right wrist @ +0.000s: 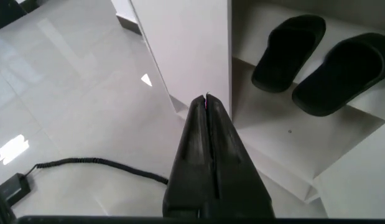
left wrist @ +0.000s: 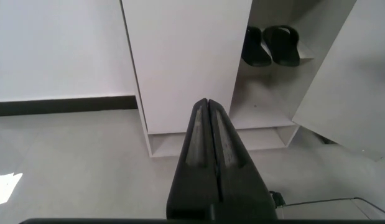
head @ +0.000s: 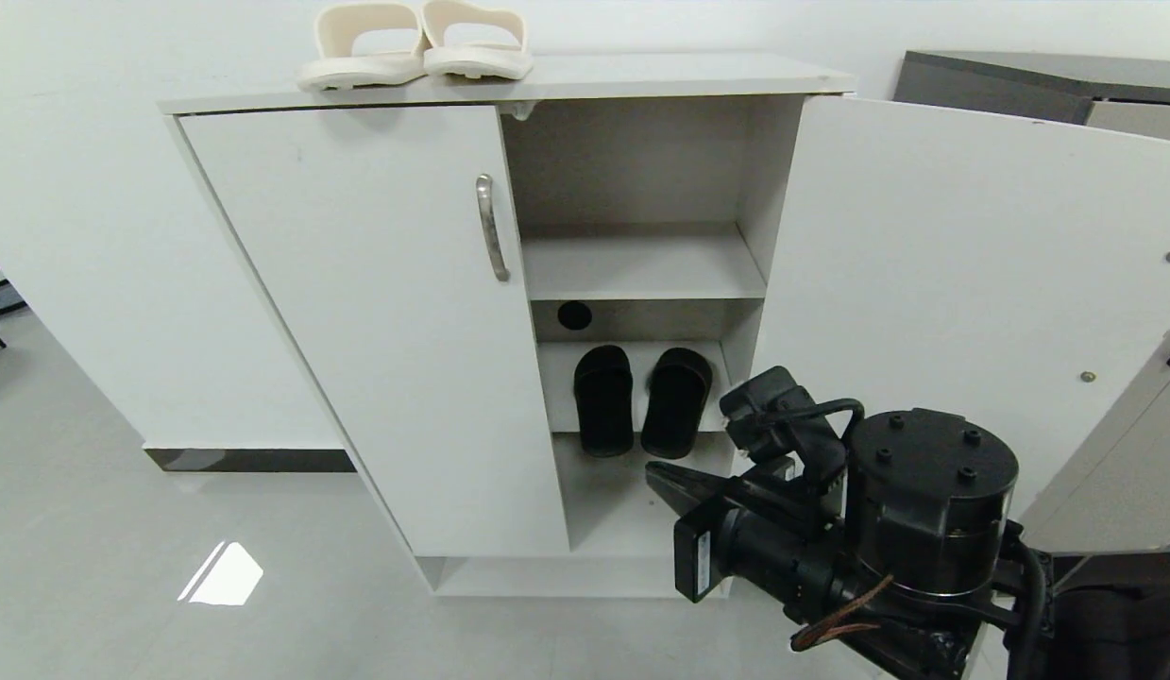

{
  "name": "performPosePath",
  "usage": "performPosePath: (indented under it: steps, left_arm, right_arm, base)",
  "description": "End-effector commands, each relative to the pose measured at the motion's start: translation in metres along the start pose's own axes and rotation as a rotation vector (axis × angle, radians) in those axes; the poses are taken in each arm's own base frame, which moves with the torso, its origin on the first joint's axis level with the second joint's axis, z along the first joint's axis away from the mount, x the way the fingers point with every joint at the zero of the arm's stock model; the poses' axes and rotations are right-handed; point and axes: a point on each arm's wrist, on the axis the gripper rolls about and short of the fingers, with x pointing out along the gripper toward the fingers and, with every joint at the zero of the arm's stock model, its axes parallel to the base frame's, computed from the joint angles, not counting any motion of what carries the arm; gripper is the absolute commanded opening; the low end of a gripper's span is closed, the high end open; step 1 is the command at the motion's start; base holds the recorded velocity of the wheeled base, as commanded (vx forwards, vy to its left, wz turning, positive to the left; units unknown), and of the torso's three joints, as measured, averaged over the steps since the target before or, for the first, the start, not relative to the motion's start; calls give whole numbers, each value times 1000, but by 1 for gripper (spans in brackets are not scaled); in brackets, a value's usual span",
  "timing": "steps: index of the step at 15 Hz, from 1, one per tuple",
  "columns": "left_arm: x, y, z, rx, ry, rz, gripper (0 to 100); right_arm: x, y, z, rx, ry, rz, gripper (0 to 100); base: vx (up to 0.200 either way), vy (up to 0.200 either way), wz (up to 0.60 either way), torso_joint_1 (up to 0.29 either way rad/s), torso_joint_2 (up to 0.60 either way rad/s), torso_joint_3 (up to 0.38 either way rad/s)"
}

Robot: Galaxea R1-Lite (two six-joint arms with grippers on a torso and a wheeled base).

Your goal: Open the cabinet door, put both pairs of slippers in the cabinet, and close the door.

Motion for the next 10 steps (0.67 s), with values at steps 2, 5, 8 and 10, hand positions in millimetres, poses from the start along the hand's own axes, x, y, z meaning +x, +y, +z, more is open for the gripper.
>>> performPosePath:
  steps: [2,5,8,10]
  left_arm:
    - [0,0,0,0,2,-1,0]
    - [0,0,0,-2,2,-1,0]
    - [0,0,0,-2,2,-1,0]
    - [0,0,0,0,2,-1,0]
  right_arm:
    - [-3,0,1,1,-1,19,0]
    - [-5,2,0,7,-21,54,0]
    - [-12,6,-5,4,-38,126,0]
    - [-19,5,-9,0,-8,206,0]
  base:
    - [0,0,0,1,-1,25]
    - [0,0,0,0,0,0]
    - [0,0,0,0,0,0]
    - [0,0,0,0,0,0]
